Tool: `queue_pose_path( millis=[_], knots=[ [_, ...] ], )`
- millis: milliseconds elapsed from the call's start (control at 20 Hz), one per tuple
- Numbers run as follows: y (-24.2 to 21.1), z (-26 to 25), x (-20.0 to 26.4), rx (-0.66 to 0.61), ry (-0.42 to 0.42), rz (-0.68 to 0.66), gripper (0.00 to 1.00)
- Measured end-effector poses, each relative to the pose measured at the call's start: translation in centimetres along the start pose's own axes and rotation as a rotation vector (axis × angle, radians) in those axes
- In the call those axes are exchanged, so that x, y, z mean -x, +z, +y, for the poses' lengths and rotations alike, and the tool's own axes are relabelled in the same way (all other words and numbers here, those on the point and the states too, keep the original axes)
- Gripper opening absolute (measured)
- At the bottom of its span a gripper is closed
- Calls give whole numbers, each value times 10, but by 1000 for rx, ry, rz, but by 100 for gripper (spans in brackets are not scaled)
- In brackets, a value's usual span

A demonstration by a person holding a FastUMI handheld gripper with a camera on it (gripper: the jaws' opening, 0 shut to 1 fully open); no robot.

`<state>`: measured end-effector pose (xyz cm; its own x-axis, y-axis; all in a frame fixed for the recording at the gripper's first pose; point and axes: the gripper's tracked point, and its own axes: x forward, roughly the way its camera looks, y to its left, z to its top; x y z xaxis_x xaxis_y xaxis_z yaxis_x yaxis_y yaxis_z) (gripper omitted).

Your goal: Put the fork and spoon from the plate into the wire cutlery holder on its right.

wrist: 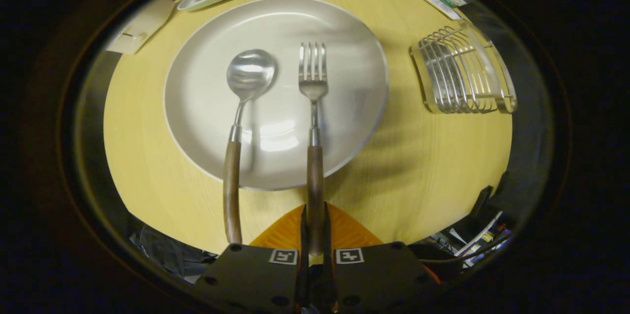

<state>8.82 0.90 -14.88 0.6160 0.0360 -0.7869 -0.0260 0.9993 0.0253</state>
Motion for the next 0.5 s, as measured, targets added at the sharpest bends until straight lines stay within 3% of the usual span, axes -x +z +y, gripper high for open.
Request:
queue_pose_path(
  millis=[250,500],
  knots=[
    [-10,1,14,19,5,25,5],
    [-24,-9,52,39,-33,55,5]
  ],
)
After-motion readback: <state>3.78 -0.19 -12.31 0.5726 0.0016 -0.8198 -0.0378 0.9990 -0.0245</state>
